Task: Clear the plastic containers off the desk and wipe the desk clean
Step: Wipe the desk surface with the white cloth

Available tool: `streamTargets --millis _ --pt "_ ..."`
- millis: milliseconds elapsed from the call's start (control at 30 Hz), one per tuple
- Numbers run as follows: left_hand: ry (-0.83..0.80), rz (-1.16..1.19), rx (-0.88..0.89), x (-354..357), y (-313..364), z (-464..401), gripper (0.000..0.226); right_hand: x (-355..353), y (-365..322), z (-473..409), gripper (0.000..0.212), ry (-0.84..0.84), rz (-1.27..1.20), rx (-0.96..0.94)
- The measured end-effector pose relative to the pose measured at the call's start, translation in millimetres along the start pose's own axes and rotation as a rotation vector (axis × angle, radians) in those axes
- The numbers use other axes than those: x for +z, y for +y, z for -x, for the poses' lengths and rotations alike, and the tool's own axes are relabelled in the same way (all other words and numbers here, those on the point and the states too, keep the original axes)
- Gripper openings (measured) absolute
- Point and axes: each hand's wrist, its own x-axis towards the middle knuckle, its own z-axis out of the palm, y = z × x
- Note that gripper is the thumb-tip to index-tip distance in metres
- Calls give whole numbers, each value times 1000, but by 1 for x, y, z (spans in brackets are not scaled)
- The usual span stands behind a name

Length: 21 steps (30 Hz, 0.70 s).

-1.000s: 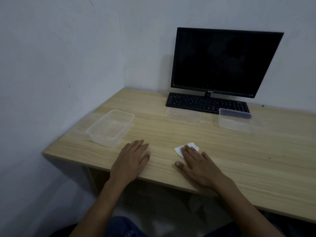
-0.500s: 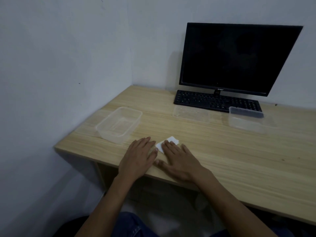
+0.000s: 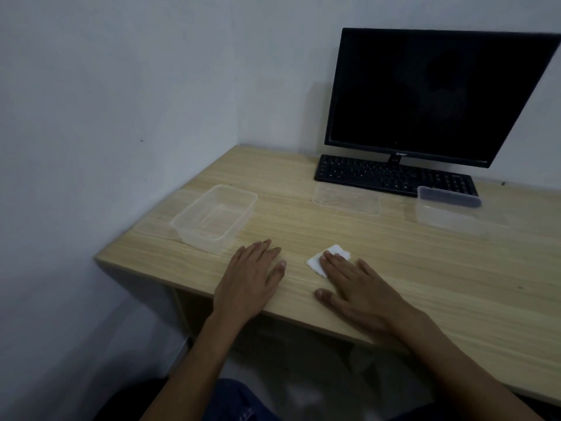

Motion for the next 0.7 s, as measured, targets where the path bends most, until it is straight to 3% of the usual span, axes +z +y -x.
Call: streamTargets --millis 367,700 --pt "61 111 8 0 0 1 67 -7 -29 -75 74 30 -21 -113" --pt "478 167 188 -12 -12 6 39 -11 -10 -20 80 -33 -47 -164"
